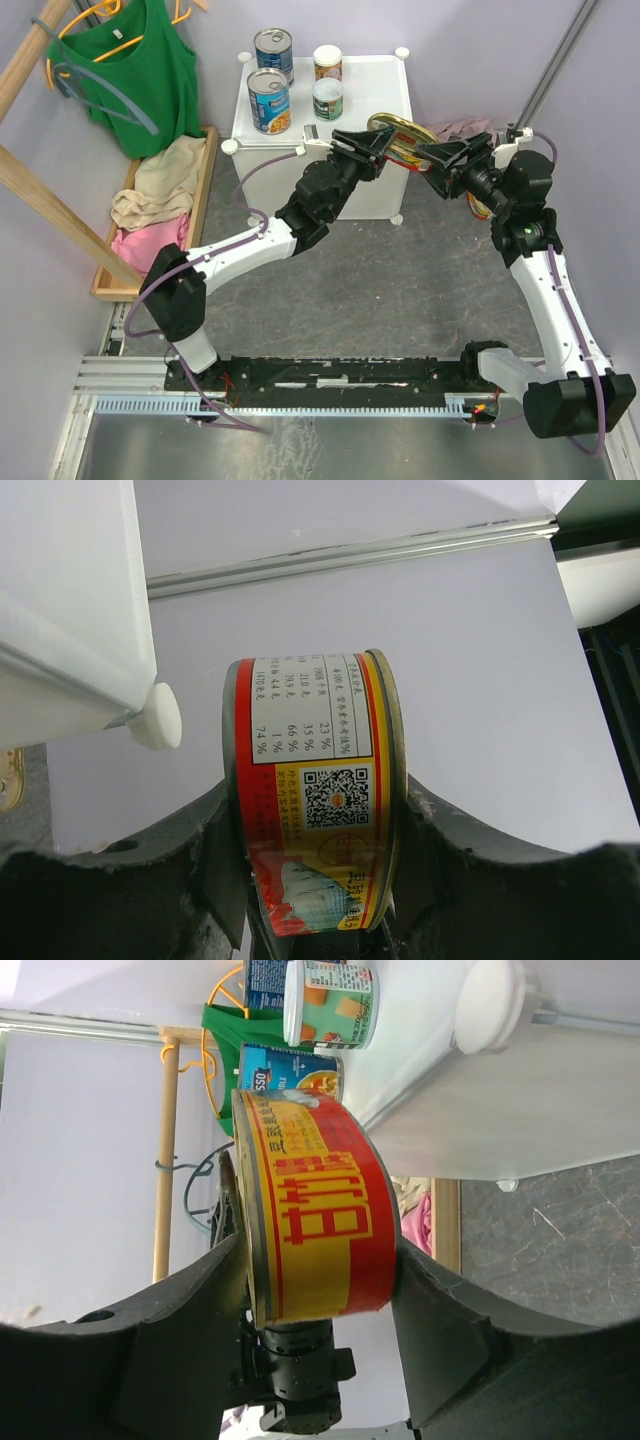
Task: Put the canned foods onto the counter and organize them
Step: Adjust the canned food.
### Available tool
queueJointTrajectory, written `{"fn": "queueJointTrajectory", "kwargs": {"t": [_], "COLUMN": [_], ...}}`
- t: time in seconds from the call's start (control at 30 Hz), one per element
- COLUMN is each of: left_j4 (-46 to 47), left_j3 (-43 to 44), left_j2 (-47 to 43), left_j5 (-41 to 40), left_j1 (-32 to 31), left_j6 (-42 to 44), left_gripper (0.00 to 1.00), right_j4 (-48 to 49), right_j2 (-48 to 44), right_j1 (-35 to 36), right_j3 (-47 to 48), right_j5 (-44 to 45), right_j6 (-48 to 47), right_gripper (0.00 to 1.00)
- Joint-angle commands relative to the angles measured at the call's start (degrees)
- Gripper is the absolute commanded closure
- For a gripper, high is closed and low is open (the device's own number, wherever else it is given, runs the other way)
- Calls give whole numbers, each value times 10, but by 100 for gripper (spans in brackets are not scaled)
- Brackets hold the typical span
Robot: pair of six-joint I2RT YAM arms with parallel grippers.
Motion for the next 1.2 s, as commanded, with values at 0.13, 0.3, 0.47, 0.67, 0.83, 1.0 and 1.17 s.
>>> {"fn": "queueJointTrajectory", "kwargs": {"t": [0.13, 0.3, 0.47, 0.67, 0.83, 1.0, 1.17], "left_j4": [76, 76, 76, 91, 95, 101, 95], "left_j3": [25, 20, 6, -15, -29, -44, -53], "left_j2": [-3, -4, -11, -19, -31, -43, -53], "left_j5": [-2, -1, -6, -7, -9, -9, -8], "left_j1": [-8, -8, -7, -7, -7, -4, -1], "left_j6": [-14, -13, -11, -11, -6, -5, -3], "left_gripper": [97, 97, 89, 71, 57, 48, 44], "right_j4": [73, 95, 128, 155, 174, 210, 224], "right_j2": [16, 26, 34, 38, 43, 50, 59], "right_j1": [5, 5, 5, 5, 5, 5, 4], "right_j3": [1, -7, -21, -16, -11, -15, -11], "right_j5": [4, 1, -1, -2, -1, 3, 1], "right_j6": [4, 15, 37, 50, 61, 82, 88], "right_gripper": [46, 58, 66, 70, 74, 78, 85]}}
